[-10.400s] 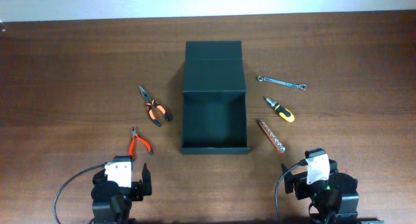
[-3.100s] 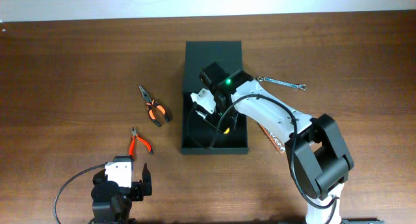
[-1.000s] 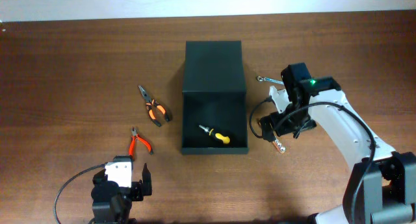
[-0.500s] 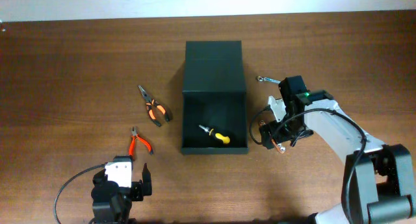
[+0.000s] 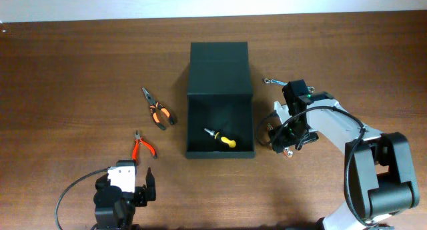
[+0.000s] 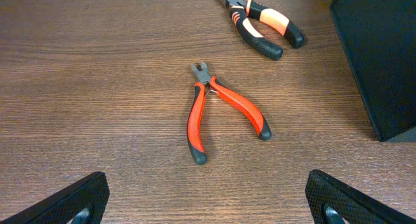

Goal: Pack container
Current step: 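Move right gripper to the orange socket rail and grasp it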

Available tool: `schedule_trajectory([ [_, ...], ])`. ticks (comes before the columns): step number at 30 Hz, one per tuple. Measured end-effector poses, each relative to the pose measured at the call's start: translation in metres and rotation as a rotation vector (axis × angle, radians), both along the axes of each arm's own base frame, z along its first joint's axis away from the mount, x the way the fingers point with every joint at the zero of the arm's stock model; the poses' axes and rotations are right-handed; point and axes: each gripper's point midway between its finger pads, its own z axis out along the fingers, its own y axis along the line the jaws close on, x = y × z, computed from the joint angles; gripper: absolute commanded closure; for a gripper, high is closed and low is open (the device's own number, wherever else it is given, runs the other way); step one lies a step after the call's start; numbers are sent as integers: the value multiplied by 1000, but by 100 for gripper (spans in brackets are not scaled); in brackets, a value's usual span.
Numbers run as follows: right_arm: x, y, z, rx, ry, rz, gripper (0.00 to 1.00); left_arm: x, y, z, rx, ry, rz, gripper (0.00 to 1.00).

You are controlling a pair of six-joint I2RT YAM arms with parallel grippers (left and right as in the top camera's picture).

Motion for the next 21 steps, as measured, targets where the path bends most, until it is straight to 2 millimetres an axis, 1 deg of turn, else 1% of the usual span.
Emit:
schedule_trajectory([
  [3,2,-1,-1,-8,-5,-3,34,0,0,0,0,0,0,1],
  [6,3,-3,-2,-21,-6,-2,43,0,0,0,0,0,0,1],
  [8,3,-4,-3,-28,-6,-5,52,0,0,0,0,0,0,1],
  [11,4,-5,-3,-31,-8,-3,60,0,0,0,0,0,0,1],
  [13,5,-5,-3,-31,-10,-2,68,0,0,0,0,0,0,1],
  [19,5,-6,-3,-33,-11,-3,78,0,0,0,0,0,0,1],
  [21,5,-5,-3,-32,-10,-3,80,0,0,0,0,0,0,1],
])
